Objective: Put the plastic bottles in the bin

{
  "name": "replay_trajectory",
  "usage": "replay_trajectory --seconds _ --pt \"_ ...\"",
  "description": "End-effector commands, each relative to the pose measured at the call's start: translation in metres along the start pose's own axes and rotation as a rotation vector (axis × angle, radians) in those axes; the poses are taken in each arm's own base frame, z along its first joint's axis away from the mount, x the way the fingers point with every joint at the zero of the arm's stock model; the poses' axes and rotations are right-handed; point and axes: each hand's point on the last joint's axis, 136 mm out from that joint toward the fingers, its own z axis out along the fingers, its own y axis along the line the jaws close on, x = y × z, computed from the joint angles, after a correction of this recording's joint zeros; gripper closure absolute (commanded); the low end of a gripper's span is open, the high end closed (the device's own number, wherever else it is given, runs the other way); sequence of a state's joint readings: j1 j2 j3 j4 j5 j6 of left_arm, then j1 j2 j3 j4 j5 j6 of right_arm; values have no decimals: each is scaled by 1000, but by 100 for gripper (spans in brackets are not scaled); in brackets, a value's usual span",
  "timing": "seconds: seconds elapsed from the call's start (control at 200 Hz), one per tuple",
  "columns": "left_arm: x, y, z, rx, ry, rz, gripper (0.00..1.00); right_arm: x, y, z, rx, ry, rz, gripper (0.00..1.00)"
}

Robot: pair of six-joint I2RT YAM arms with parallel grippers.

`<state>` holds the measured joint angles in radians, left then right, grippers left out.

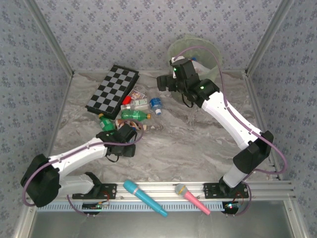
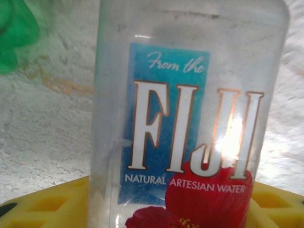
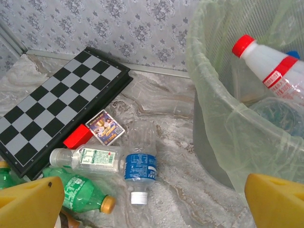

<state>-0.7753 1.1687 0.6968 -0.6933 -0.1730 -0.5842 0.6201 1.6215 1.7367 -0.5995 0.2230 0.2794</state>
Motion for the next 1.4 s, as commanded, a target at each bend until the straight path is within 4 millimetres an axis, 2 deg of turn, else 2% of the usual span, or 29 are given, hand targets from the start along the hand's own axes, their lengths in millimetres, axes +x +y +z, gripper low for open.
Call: replay_trajectory --seconds 0.0,0.025,0.075,0.225,0.32,0.495,0.575,0.845,1.074,1.154,1.309,1.394 --pt "-23 -8 -32 44 -93 17 41 -16 -4 -19 -82 -23 128 0" --pt "-28 -10 -37 57 -114 19 41 -15 -4 -19 -98 -13 147 0" --pt "-37 -13 -48 79 -150 24 41 -24 3 -20 -170 -41 175 0" --pt "-73 -26 -85 125 -274 50 41 -29 28 -21 -351 -33 219 10" --pt "-95 -36 -106 158 -338 66 41 -28 44 -20 -439 1 243 16" --pt "-130 -54 -138 218 -448 77 40 -19 73 -11 -573 86 297 34" --pt "-139 -61 -147 241 -470 82 40 -14 83 -8 -604 111 305 36" --pt "-151 -70 -161 278 -507 89 40 10 116 4 -675 208 297 41" --pt "-151 -73 -162 292 -497 95 40 21 140 6 -742 256 287 43" --pt "-151 -74 -163 295 -500 95 40 23 143 7 -748 266 286 48" --pt "-151 -72 -163 292 -501 94 40 25 144 7 -755 276 287 49" --pt "-151 -73 -162 293 -498 93 40 25 144 5 -756 277 283 58"
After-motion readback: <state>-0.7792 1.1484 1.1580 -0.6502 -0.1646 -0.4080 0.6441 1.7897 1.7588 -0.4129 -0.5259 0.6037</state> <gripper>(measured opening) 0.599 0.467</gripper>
